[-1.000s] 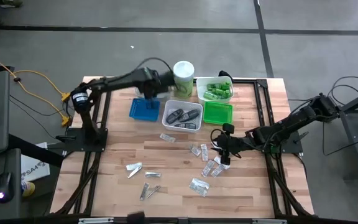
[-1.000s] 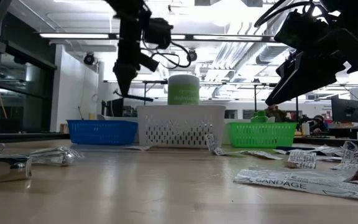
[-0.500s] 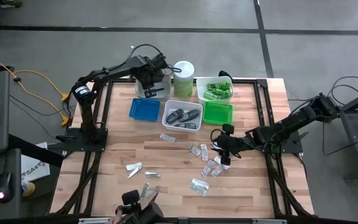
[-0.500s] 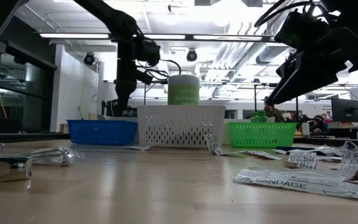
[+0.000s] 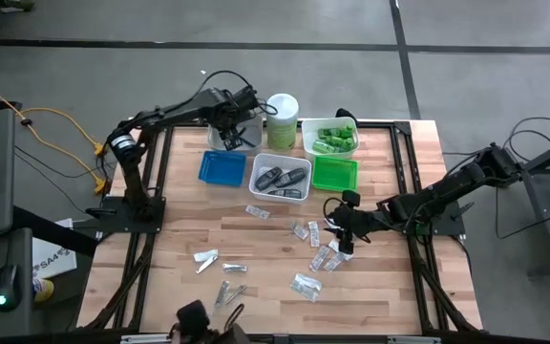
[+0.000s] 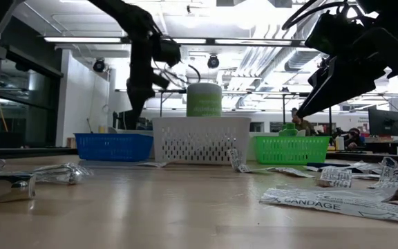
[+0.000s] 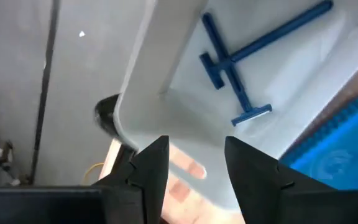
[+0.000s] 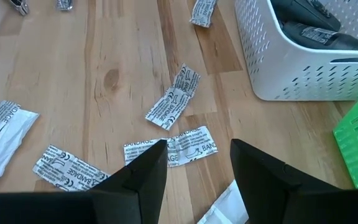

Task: Pick & Place Travel size toiletries
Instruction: Put the blue razor into the grey bin

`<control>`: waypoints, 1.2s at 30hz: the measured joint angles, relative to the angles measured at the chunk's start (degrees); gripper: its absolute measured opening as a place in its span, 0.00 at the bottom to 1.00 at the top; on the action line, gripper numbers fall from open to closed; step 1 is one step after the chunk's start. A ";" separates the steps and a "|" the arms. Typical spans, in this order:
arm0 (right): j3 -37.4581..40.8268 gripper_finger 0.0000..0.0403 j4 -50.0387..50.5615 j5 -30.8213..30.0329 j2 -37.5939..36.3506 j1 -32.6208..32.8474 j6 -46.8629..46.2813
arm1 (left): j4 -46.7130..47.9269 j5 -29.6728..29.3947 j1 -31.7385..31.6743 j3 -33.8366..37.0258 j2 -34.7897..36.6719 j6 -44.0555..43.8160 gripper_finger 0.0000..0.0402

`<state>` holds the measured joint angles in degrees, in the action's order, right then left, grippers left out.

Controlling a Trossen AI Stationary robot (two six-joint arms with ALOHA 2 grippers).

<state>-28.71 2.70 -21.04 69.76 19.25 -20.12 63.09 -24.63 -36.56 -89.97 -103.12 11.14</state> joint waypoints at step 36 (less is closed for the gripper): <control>0.00 0.42 -2.38 0.20 -0.37 -2.43 -4.04 | -62.73 1.49 39.40 61.79 59.05 -20.61 0.37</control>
<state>-28.71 0.32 -20.84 69.38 16.82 -24.16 0.36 -23.14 2.84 -28.19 -44.07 -9.47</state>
